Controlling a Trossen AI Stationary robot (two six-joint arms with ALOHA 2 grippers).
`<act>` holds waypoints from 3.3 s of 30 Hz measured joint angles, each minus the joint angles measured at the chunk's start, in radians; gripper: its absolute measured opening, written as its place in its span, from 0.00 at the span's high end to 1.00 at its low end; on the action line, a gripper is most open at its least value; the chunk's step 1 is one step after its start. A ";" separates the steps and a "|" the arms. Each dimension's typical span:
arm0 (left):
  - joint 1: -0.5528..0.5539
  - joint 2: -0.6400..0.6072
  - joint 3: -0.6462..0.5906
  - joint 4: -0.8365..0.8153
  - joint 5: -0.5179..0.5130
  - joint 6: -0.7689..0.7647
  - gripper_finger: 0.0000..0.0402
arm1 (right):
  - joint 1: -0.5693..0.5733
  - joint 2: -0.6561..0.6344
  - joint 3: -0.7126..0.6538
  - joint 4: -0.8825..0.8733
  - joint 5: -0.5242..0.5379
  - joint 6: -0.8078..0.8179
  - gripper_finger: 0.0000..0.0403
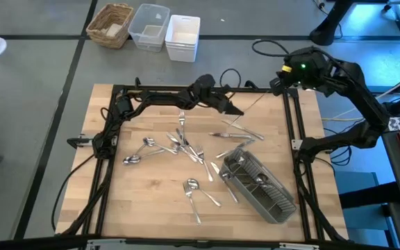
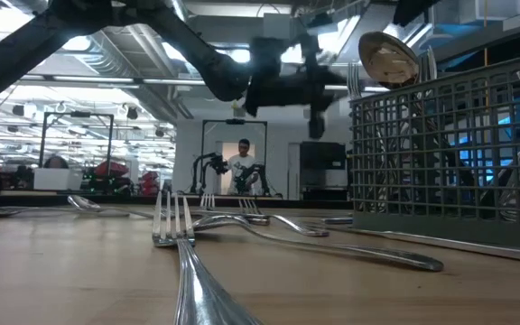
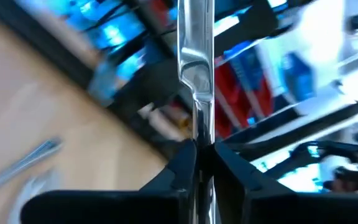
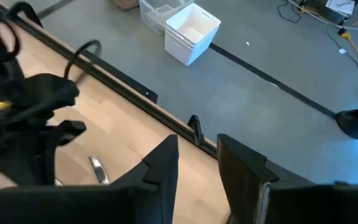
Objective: Sort silverware
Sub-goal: Put the silver table knife into the gray silverware basket, then put the silver fork into the gray silverware basket
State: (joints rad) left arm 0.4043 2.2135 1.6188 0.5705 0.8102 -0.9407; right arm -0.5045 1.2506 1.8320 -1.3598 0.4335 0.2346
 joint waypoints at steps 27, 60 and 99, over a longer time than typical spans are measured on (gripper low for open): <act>-0.530 -0.001 0.000 0.299 -0.747 0.575 0.93 | 0.000 -0.295 -0.001 -0.002 -0.049 0.084 0.72; -0.734 0.291 0.429 0.045 -1.147 0.761 0.91 | 0.000 -0.236 -0.001 -0.001 -0.087 0.023 0.72; -0.722 0.154 0.428 -0.248 -1.152 1.006 0.72 | 0.000 -0.231 -0.001 -0.025 -0.164 0.027 0.72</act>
State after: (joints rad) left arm -0.3181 2.3673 2.0471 0.3228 -0.3413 0.0649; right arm -0.5043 1.0191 1.8313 -1.3847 0.2695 0.2612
